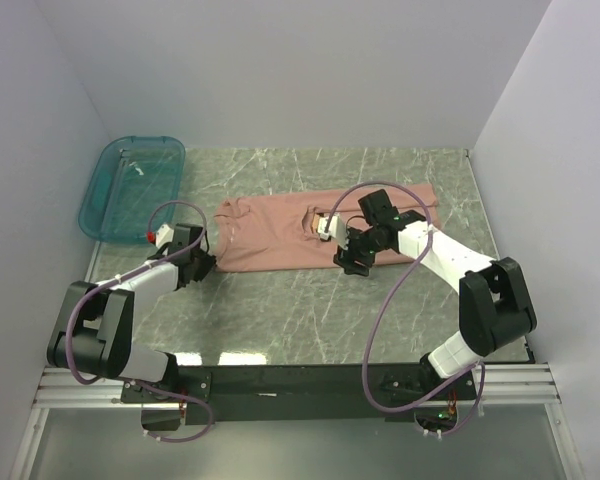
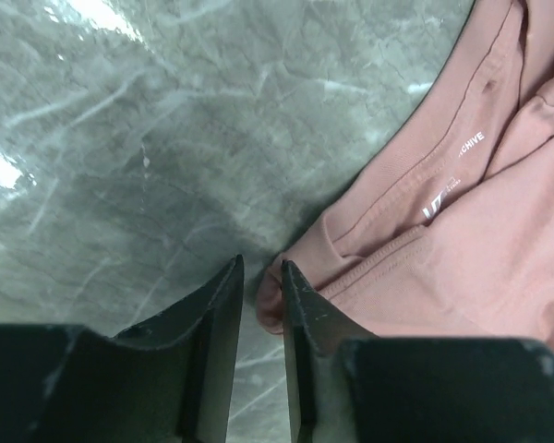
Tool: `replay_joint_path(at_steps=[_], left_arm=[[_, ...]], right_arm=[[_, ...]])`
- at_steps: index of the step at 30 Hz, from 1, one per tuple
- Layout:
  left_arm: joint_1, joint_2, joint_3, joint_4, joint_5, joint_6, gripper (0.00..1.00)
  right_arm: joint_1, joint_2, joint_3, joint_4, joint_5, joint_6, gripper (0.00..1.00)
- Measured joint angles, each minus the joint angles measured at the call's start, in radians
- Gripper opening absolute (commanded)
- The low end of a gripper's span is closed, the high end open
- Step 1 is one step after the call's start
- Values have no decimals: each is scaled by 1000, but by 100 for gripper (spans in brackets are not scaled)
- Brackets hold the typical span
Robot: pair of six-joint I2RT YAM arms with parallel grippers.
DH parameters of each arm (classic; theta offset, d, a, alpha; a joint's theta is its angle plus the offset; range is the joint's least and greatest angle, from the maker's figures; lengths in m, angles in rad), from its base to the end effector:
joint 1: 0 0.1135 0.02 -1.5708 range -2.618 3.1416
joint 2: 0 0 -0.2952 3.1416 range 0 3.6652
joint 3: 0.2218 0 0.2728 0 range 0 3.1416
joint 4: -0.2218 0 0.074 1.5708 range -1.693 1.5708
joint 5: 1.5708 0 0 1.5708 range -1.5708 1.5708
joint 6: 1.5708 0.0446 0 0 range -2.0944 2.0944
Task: Fold and stack the t-shirts
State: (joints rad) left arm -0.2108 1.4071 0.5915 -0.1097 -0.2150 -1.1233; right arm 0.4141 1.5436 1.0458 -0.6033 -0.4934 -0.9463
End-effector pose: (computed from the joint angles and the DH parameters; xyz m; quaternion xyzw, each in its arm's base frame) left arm 0.2648 -0.0469 0.1582 -0.4460 0.8315 -0.1152 0.3107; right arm 0.2897 0.1504 0.2332 -0.6373 0.6975 0.1698 0.2802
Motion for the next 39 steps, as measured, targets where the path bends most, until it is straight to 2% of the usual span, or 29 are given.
replay_joint_path(at_steps=[7, 10, 11, 16, 19, 22, 27, 33, 39], left_arm=[[16, -5, 0, 12, 11, 70, 35], [19, -30, 0, 11, 29, 113, 48], [21, -53, -3, 13, 43, 127, 55], [21, -252, -54, 61, 129, 199, 70], [21, -379, -87, 78, 178, 232, 72], [21, -452, -112, 92, 212, 241, 68], [21, -475, -198, 98, 259, 206, 67], [21, -475, -245, 87, 275, 176, 67], [21, -487, -245, 89, 274, 175, 68]], right_arm=[[0, 0, -49, 29, 83, -16, 64], [0, 0, -51, 46, 110, -13, 64], [0, 0, -51, 54, 118, -11, 64], [-58, 0, -33, 64, 116, 33, 64], [-150, -16, -26, 71, 92, 29, 64], [-222, -79, -76, 88, 83, -29, 64], [-219, -184, -217, 106, 100, -146, 61], [-211, -91, -231, 195, 174, -202, 57], [-190, 21, -230, 267, 247, -216, 49]])
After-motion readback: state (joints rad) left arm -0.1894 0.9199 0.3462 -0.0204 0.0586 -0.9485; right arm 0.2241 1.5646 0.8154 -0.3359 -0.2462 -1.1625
